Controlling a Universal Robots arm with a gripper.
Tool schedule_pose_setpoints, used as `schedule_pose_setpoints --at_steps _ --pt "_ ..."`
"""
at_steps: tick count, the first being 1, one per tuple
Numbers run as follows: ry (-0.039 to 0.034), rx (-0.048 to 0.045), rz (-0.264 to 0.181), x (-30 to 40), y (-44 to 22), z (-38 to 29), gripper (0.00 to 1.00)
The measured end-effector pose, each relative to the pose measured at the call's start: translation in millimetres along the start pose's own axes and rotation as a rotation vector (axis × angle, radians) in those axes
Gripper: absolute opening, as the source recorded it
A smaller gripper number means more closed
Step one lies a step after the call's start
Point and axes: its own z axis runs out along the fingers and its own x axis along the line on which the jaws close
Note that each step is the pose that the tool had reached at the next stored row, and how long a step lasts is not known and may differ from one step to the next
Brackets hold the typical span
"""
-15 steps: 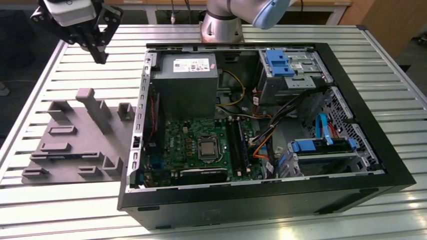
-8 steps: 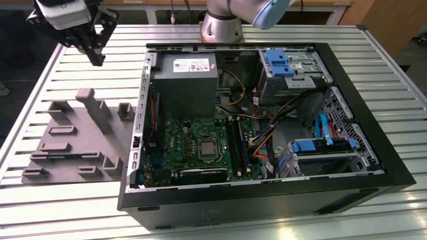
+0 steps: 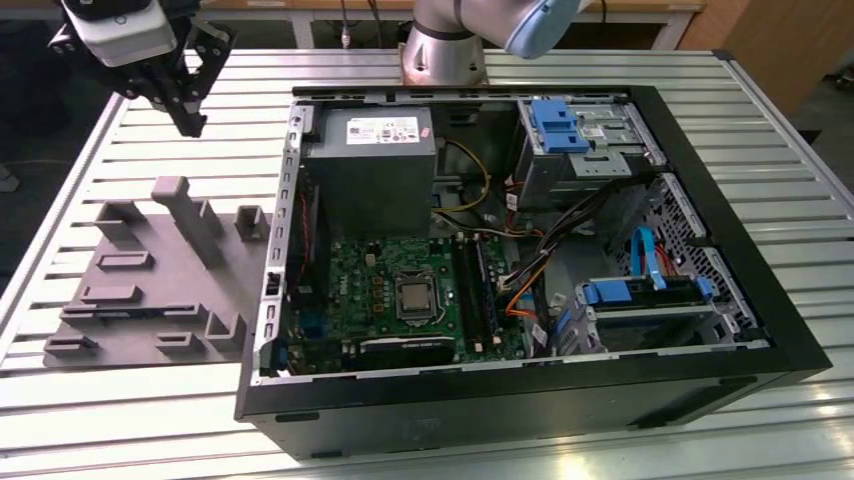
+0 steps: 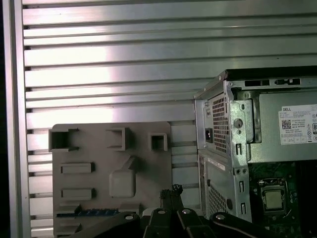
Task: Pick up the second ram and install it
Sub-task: 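Reach for the second ram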
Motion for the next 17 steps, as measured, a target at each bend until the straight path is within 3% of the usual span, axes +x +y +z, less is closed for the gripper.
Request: schedule_pose_setpoints --at_steps 17 --pt "0.0000 0.0000 0.000 1.4 -11.5 5.2 0.11"
